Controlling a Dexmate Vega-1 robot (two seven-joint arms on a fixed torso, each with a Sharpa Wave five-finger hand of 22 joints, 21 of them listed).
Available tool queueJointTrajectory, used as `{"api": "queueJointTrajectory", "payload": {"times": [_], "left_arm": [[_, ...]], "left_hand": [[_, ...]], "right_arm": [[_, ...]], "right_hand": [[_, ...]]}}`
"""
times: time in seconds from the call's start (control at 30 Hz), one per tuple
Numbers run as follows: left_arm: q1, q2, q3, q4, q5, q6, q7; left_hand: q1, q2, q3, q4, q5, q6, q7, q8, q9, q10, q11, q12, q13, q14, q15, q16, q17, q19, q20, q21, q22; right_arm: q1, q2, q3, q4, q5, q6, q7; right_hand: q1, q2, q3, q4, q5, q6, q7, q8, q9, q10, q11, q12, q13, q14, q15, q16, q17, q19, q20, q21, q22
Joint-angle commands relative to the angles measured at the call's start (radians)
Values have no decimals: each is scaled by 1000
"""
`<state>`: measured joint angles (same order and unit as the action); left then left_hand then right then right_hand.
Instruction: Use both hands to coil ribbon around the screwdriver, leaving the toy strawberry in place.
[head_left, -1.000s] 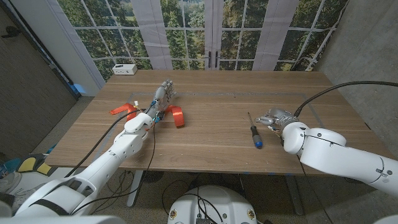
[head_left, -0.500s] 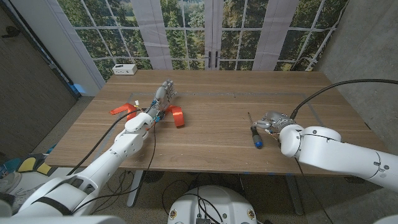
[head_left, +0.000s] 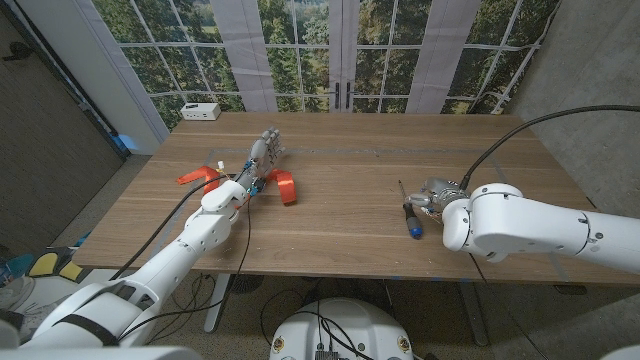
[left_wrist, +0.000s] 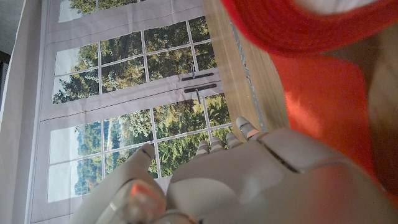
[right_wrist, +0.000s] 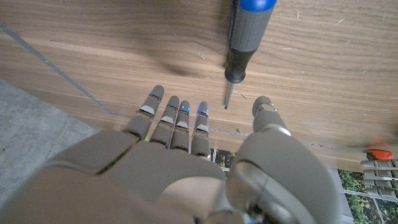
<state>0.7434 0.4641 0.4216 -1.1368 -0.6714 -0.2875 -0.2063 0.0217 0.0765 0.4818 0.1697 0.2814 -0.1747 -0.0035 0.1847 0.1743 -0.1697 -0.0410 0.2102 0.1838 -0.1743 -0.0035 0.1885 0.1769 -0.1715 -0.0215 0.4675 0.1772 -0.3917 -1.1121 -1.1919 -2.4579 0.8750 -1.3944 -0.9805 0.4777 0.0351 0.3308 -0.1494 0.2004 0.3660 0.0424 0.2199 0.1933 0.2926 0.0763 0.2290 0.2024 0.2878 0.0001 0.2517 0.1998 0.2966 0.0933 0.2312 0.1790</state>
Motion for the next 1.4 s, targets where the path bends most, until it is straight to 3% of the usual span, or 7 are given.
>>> {"api": "queueJointTrajectory", "payload": {"times": [0.03,0.3,0.47,0.7,1.0,1.13,1.4], "left_arm": [[7,9,-2,-14,0,6,0],[6,5,-3,-4,-5,-6,-15],[15,10,-8,-11,-11,-5,-17],[31,20,-13,-32,-12,2,-1],[43,31,-17,-48,-14,11,7],[42,30,-16,-47,-13,9,8],[29,27,-10,-32,-11,10,-6]], "left_hand": [[8,74,-1,0,4,-179,8,0,2,-195,7,-5,2,-194,5,-2,2,-96,3,-6,3],[8,75,-2,0,5,-181,8,-1,2,-197,8,-6,2,-196,5,-3,2,-97,3,-9,3],[8,74,-2,0,5,-181,8,-1,2,-198,7,-6,2,-195,5,-3,2,-97,4,-10,3],[8,74,-3,0,6,-180,8,0,2,-196,8,-6,2,-195,6,-3,2,-96,4,-12,3],[7,73,-5,0,6,-178,7,0,2,-195,8,-6,2,-194,5,-3,2,-94,4,-14,3],[7,73,-5,0,6,-178,6,0,2,-194,8,-6,2,-194,5,-3,2,-94,4,-15,3],[7,73,-6,0,7,-174,1,2,2,-195,8,-6,2,-195,6,-3,2,-93,4,-18,3]], "right_arm": [[89,15,-70,18,298,-2,-137],[342,53,-395,25,263,-2,-137],[385,82,-443,68,317,-2,-137],[441,113,-535,95,277,-2,-137],[332,91,-449,97,173,-2,-137],[187,71,-347,69,-10,-2,-137],[4,67,-207,54,-226,-2,-137]], "right_hand": [[-27,-23,-28,14,11,110,17,38,7,48,8,10,7,24,-5,8,10,1,3,-7,6],[16,-46,-34,-9,30,53,-6,8,8,28,-24,-7,10,21,-25,1,12,-4,2,-13,7],[68,-51,-26,-24,46,23,-19,-3,9,6,-39,-18,11,19,-47,-2,13,-2,-4,-13,7],[317,-17,36,-38,98,38,-54,6,10,31,-77,-9,15,87,-104,24,24,56,-40,3,7],[516,59,43,-20,85,133,-89,28,11,150,-100,37,26,274,-169,157,109,182,-93,46,12],[554,98,20,-7,60,184,-90,35,13,207,-103,59,35,367,-190,253,184,255,-95,79,17],[631,145,-1,4,9,412,-59,74,20,569,-83,260,108,659,-209,478,351,433,-108,195,42]]}}
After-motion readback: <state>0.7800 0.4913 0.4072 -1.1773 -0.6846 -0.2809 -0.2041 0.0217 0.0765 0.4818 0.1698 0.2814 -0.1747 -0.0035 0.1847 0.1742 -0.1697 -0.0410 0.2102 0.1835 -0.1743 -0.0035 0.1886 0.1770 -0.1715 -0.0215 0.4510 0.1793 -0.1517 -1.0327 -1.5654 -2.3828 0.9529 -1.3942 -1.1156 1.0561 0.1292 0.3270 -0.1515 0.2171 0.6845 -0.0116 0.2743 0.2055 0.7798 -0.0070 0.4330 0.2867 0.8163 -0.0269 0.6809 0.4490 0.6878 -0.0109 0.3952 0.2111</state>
